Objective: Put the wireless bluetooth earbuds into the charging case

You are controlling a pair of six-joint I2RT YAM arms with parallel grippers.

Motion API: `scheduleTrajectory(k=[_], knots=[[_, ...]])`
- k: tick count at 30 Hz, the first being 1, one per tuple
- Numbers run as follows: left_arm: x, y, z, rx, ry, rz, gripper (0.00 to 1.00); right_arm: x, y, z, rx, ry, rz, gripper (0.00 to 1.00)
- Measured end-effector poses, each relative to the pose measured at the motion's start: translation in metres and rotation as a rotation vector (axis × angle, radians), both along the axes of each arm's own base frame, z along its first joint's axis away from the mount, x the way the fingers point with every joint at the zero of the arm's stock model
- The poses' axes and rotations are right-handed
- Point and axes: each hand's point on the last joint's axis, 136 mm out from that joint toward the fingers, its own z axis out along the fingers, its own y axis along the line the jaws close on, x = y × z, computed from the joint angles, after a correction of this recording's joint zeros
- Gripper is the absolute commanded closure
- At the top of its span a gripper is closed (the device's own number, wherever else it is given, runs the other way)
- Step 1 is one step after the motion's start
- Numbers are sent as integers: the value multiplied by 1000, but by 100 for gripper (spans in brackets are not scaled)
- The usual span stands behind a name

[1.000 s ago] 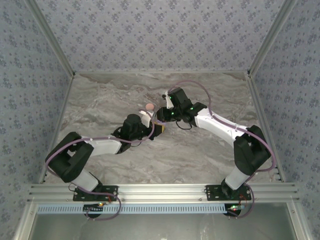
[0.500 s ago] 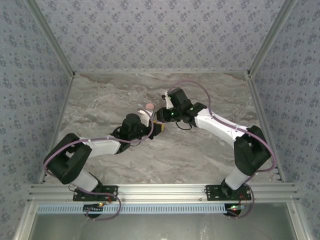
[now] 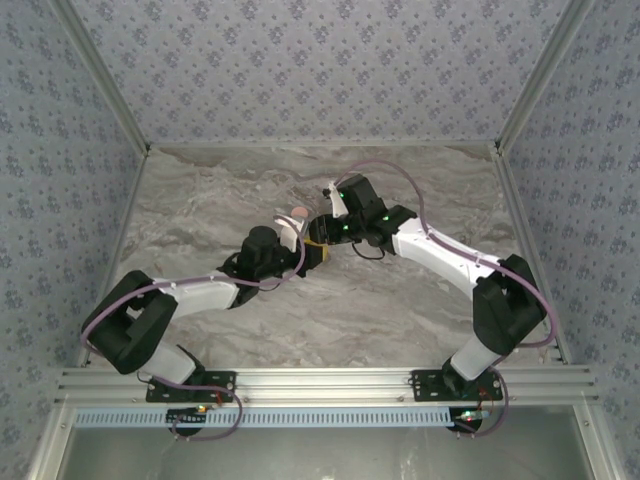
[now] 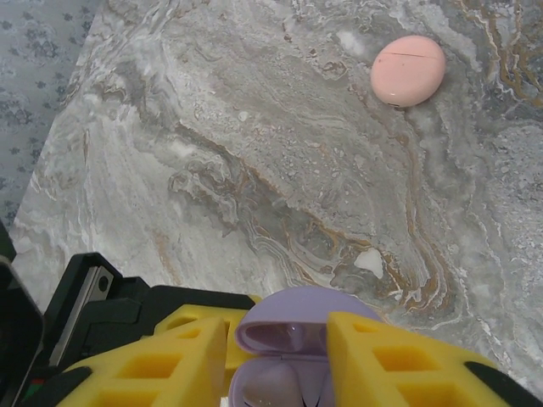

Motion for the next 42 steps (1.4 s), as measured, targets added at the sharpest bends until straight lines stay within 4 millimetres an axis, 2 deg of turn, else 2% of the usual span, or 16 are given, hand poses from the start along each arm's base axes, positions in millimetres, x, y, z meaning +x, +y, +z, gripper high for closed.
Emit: scheduleTrajectory(k=[4,9,12,15,18,24,27,32,42], knots=[[-1,0,5,3,-27,-11,91,-3,-3,8,4,-8,0,54],[-3,1,18,-2,-80,-24,92,-5,-11,28,25,-46,-9,53],[-6,1,28,-8,-118,-38,92,2,-24,43,44,-80,-35,55],[-10,0,37,-14,-149,-66,92,14,-41,50,54,-96,-73,57],[-17,-2,42,-20,-164,-103,92,22,-57,44,56,-86,-96,61],[-36,-7,60,-63,-197,-205,92,17,-75,14,53,-6,-83,73],[-45,-10,67,-84,-203,-261,92,14,-75,13,79,12,-57,78],[-56,-15,70,-104,-198,-327,93,7,-63,23,152,11,17,82],[-59,-19,68,-119,-199,-361,93,-10,-48,33,246,39,135,83]])
